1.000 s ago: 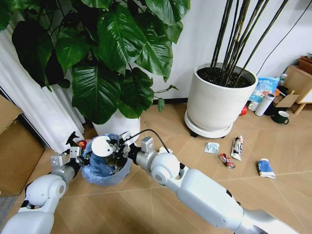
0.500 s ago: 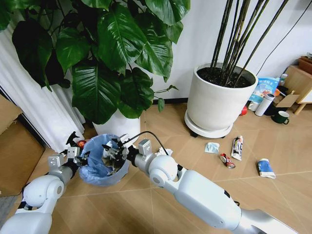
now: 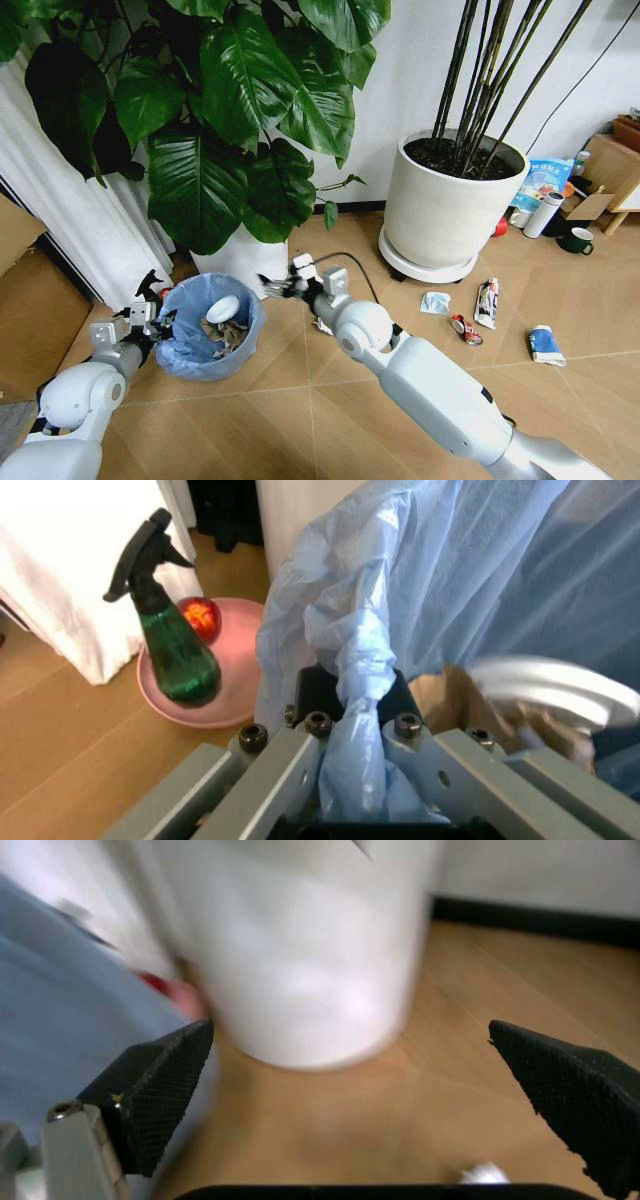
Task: Pick up the trash bin and place the garbage on the floor into it.
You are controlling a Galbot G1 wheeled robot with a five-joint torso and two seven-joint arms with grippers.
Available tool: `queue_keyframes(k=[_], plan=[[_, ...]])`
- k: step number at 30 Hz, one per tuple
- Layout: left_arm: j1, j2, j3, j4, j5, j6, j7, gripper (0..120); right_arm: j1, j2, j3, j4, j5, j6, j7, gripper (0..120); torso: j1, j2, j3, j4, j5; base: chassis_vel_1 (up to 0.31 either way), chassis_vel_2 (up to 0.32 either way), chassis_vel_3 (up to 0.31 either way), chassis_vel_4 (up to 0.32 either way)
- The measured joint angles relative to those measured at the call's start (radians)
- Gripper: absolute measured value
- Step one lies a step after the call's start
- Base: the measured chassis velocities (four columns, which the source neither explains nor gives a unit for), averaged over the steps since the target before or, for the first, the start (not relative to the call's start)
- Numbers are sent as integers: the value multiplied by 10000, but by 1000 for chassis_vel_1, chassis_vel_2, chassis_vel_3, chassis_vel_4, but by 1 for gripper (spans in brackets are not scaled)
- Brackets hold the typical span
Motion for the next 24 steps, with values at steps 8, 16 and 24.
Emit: queue_keyframes(k=[8, 16, 24], plan=[[186, 4, -81, -251, -20, 1, -33, 0, 140, 709, 667, -3452, -983, 1032, -726, 100, 0, 0, 0, 2, -1, 0, 0, 0, 0], [337, 40, -170, -377, -55, 12, -49, 0, 504, 1513, 1572, -5952, -1989, 1825, -1234, 100, 0, 0, 0, 2, -1, 0, 0, 0, 0], [371, 26, -175, -366, -58, 10, -53, 0, 1136, 2588, 2619, -8455, -3125, 2811, -2470, 100, 0, 0, 0, 3, -3, 0, 0, 0, 0]])
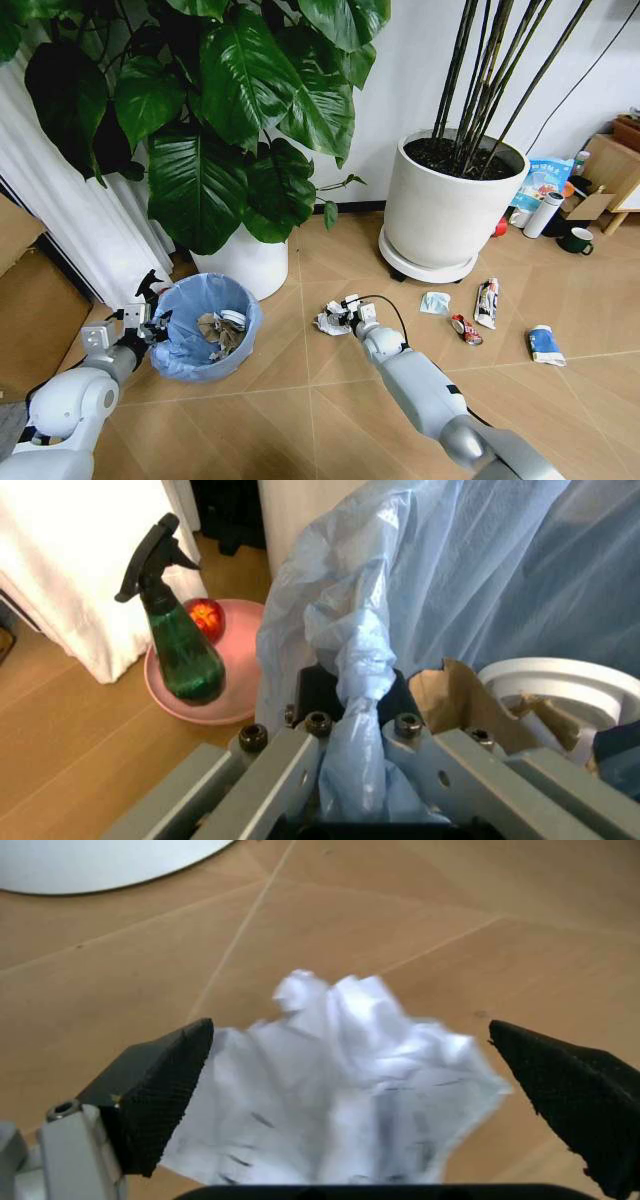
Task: Pick up the trash bin and place the garbage on the floor into it.
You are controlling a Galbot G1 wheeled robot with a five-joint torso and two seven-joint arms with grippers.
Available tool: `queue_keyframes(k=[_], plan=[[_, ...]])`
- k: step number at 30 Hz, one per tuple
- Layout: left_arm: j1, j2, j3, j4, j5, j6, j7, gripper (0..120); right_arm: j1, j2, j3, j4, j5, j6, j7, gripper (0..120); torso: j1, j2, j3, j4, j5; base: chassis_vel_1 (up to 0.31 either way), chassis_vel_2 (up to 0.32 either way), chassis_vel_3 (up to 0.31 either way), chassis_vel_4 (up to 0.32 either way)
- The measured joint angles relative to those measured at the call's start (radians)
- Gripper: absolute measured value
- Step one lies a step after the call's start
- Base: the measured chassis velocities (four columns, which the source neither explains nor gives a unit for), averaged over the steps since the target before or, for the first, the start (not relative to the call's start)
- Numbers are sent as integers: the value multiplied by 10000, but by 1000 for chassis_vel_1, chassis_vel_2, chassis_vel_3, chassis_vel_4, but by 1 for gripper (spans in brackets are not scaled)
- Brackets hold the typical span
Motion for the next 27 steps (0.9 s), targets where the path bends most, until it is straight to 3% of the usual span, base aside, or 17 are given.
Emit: queue_keyframes(k=[7, 13, 18, 21, 27], plan=[[-55, -4, 82, 35, 1, -6, 3, 0, 408, 678, 775, -1421, -478, 338, -539, 100, 0, 0, 0, 0, 0, 0, 0, 0, 0], [-15, -5, 89, 34, 4, -33, 16, 0, 493, 796, 1259, -1798, -835, 385, -639, 98, 0, 0, 0, 0, 0, 0, 0, 0, 0], [15, 16, 73, 34, 4, -47, 29, 0, 484, 793, 1501, -1908, -918, 355, -675, 88, 0, 0, 0, -1, 1, 0, 0, 0, 0], [8, 44, 73, 17, 1, -51, 33, 0, 495, 837, 1752, -2012, -964, 233, -721, 71, 0, 0, 0, 0, 1, 0, 0, 0, 0], [-19, 64, 99, -5, -16, -51, 34, 0, 471, 815, 1817, -1991, -968, 194, -728, 56, 0, 0, -1, -1, 1, 0, 0, 0, 0]])
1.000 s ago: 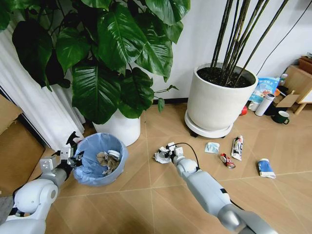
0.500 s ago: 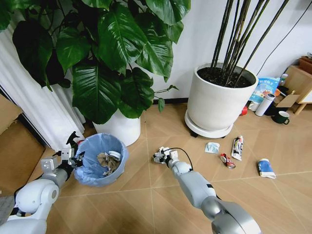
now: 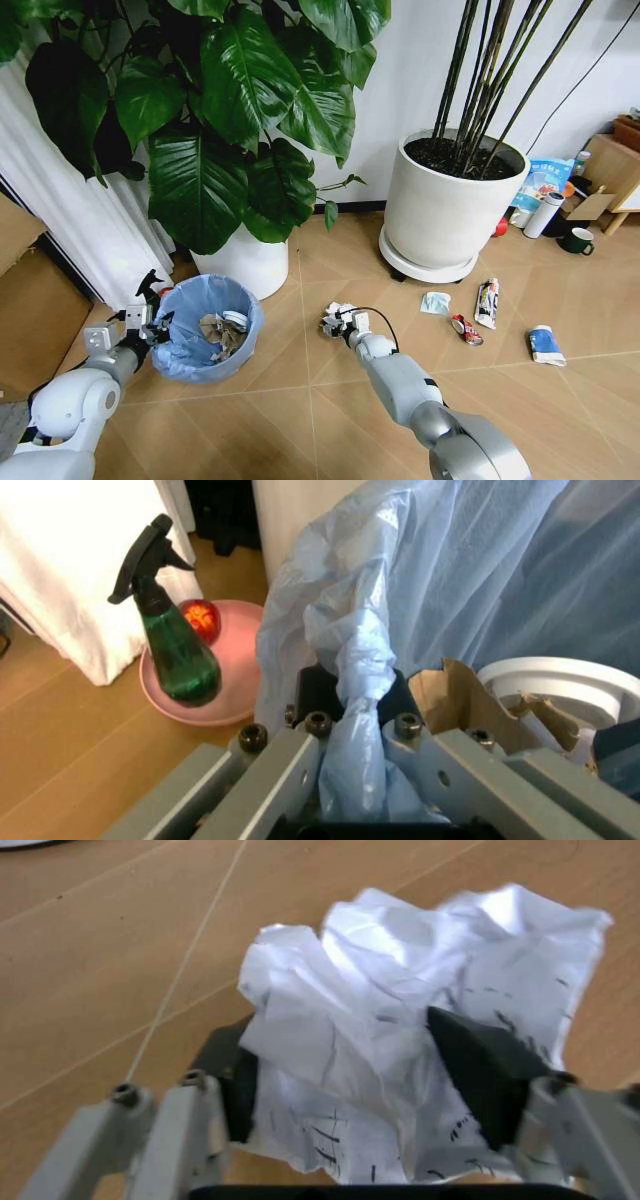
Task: Pick up the trash bin and place the garbage on the floor into it.
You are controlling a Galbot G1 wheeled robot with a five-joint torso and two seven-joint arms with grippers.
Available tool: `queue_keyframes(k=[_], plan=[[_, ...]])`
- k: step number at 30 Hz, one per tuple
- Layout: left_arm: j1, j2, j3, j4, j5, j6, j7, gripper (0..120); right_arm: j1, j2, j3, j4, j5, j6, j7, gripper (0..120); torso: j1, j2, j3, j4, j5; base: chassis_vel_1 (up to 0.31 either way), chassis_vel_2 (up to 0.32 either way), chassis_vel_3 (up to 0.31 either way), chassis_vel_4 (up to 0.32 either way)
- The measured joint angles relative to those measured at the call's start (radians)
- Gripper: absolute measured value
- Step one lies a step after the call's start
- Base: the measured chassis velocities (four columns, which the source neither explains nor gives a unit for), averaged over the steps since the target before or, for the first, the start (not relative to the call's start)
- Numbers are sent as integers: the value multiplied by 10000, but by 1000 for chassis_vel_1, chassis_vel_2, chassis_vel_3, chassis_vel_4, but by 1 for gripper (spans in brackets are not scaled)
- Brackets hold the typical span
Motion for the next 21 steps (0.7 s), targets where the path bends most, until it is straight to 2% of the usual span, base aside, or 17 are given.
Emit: queue_keyframes(k=[2, 4, 6, 8, 9, 12, 13, 14, 21], plan=[[3, 4, 5, -12, -6, 0, 0, 0, -41, -23, 8, 49, 0, -11, 0, 43, 0, 0, 0, -1, 0, 0, 0, 0, 0], [5, 5, 5, -14, -7, 0, 1, 0, -47, -25, 8, 58, 0, -12, 2, 41, 0, 0, 0, -1, 0, 0, 0, 0, 0], [18, 11, -8, -18, -16, 0, 6, 0, -110, -40, 5, 116, 0, -19, 17, 28, 0, 0, 0, 0, 0, 0, 0, 0, 0], [19, 12, -15, -18, -17, 0, 7, 0, -124, -40, 4, 122, 0, -20, 21, 26, 0, 0, 0, 0, 0, 0, 0, 0, 0], [18, 18, -37, -21, -26, 2, 9, 0, -152, -37, -1, 136, -4, -20, 30, 18, 0, 0, 0, 0, 0, 0, 0, 0, 0], [19, 27, -62, -27, -38, 7, 13, 0, -174, -30, -9, 151, -14, -22, 51, 7, 0, 0, 0, 0, 0, 0, 0, 0, 0], [19, 27, -62, -27, -38, 7, 13, 0, -174, -30, -9, 151, -14, -22, 51, 7, 0, 0, 0, 0, 0, 0, 0, 0, 0], [19, 27, -70, -27, -41, 10, 13, 0, -181, -26, -10, 160, -26, -22, 88, 0, 0, 0, 0, 0, 0, 0, 0, 0, 0], [106, -15, -100, -27, -37, 11, 16, 0, -328, -104, -64, 505, -81, 1, 337, 0, 0, 0, 0, 1, 1, 0, 0, 0, 0]])
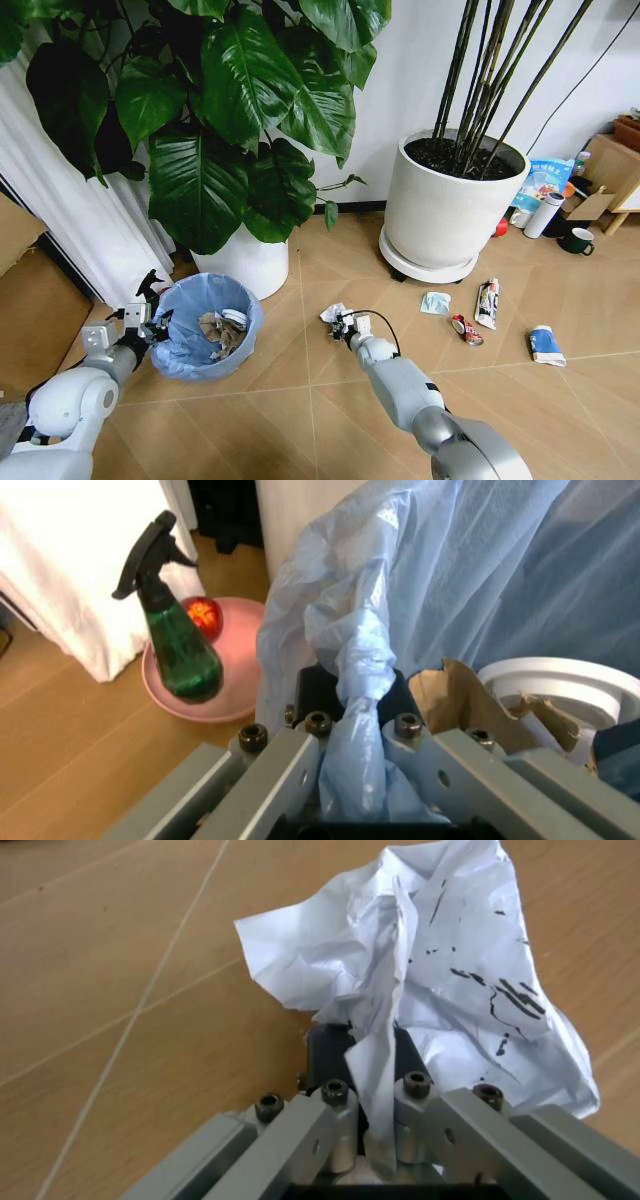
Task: Pick up the trash bin and place the garbage on the floor into it.
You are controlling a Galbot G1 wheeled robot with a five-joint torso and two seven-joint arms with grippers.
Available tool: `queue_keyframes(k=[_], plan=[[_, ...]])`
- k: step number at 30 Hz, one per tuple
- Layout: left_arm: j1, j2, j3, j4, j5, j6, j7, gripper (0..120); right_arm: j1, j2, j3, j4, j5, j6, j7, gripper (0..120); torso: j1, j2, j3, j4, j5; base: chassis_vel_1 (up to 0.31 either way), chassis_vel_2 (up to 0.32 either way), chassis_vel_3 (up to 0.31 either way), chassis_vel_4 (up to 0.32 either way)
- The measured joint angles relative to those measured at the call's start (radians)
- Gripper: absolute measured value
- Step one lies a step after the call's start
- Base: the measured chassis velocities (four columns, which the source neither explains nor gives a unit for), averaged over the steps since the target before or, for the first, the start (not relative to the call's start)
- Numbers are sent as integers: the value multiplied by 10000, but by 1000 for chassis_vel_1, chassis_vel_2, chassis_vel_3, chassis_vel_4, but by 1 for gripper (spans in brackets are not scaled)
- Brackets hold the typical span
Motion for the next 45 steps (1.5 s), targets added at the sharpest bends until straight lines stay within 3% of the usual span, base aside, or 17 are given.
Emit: queue_keyframes(k=[13, 16, 17, 22, 30, 36, 45], plan=[[222, -33, -102, -6, 113, -68, 39, 0, -756, -917, -956, 2538, 1062, -448, 229, 0, 0, 0, 0, -1, 0, 0, 0, 0, 0], [376, -59, -130, 23, 231, -150, 105, 0, -1412, -1784, -1754, 5161, 2559, -1316, 295, 0, 0, 0, -1, -1, -1, 0, 0, 0, 0], [376, -59, -130, 23, 231, -150, 105, 0, -1412, -1784, -1754, 5161, 2559, -1316, 295, 0, 0, 0, -1, -1, -1, 0, 0, 0, 0], [405, -135, -52, 32, 340, -161, 119, 0, -2153, -2833, -2551, 8963, 4065, -2474, 674, 0, -1, 1, -1, 0, 0, 0, 0, 0, 0], [395, -190, 114, 22, 378, -100, 118, 0, -2372, -3746, -3168, 11980, 5507, -3177, 1237, 0, -1, 1, -1, -2, 0, 0, 0, 0, 0], [69, 38, 424, 52, 51, 181, 71, 0, -1807, -3722, -3580, 13168, 6343, -3473, 1553, 0, 0, 0, 0, 0, 0, 0, 0, 0, 0], [-453, 326, 838, 185, -591, 549, -89, 0, -1189, -3630, -4458, 13828, 7087, -3910, 1649, 0, 0, 1, 0, -1, -1, 0, 0, 0, 0]])
